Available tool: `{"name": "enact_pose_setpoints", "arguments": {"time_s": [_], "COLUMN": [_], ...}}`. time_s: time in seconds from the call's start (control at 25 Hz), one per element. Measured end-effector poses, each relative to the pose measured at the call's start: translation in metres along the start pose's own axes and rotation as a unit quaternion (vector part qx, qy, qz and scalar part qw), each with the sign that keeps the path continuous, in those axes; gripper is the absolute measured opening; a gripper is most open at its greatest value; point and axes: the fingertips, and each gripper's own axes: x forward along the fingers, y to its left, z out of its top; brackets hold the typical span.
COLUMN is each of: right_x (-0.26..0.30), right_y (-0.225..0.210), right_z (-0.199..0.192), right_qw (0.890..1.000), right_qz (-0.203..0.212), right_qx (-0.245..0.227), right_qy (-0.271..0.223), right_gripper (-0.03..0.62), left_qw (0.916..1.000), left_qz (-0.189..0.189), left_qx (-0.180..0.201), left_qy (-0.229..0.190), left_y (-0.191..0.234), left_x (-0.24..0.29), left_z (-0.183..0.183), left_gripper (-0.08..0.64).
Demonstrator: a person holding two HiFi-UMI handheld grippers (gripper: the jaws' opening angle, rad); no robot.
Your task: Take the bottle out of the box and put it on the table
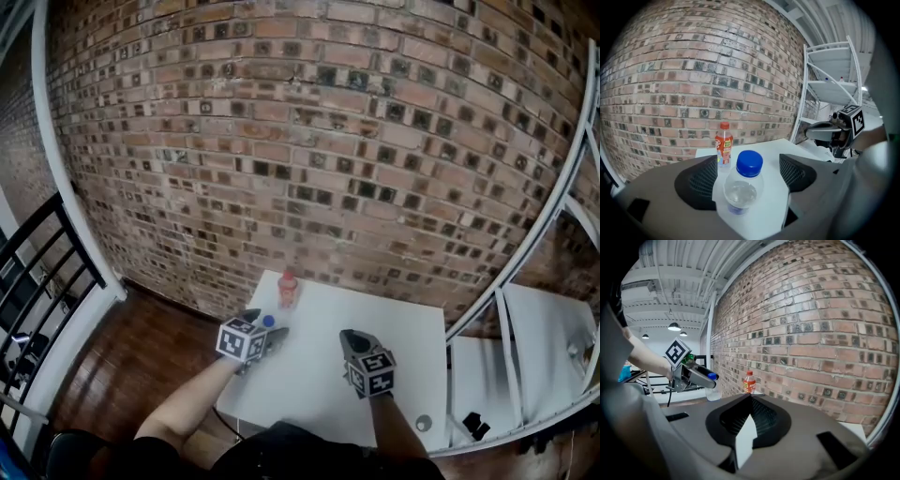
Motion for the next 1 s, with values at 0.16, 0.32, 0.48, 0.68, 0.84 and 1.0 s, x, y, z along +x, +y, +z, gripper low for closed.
{"name": "enact_pose_setpoints", "arguments": {"time_s": [0.16, 0.32, 0.48, 0.68, 0.84, 1.0], "right_x": [-0.011, -0.024, -0.038, -0.053, -0.072, -0.098], "right_y": [0.001, 0.002, 0.0, -0.011, -0.012, -0.009], "right_z": [0.018, 0.033, 0.038, 0.041, 0.042, 0.04], "right_qw": [0.999, 0.997, 0.996, 0.991, 0.988, 0.985], "right_qz": [-0.026, -0.039, -0.047, -0.093, -0.117, -0.125], "right_qx": [-0.001, 0.009, 0.015, 0.036, 0.041, 0.056], "right_qy": [-0.032, -0.06, -0.07, -0.088, -0.093, -0.101], "right_gripper": [0.003, 0.003, 0.003, 0.003, 0.003, 0.003], "left_qw": [0.9986, 0.9899, 0.9758, 0.9724, 0.9665, 0.9643], "left_qz": [-0.004, 0.039, 0.083, 0.083, 0.075, 0.038], "left_qx": [0.009, -0.006, -0.038, 0.016, 0.034, 0.029], "left_qy": [-0.052, -0.136, -0.199, -0.217, -0.243, -0.26], "left_y": [-0.013, -0.001, 0.021, 0.013, 0.001, -0.006], "left_x": [-0.026, -0.06, -0.094, -0.119, -0.144, -0.161], "left_z": [0.032, 0.066, 0.082, 0.098, 0.107, 0.107], "left_gripper": [0.416, 0.252, 0.006, 0.002, 0.002, 0.002]}}
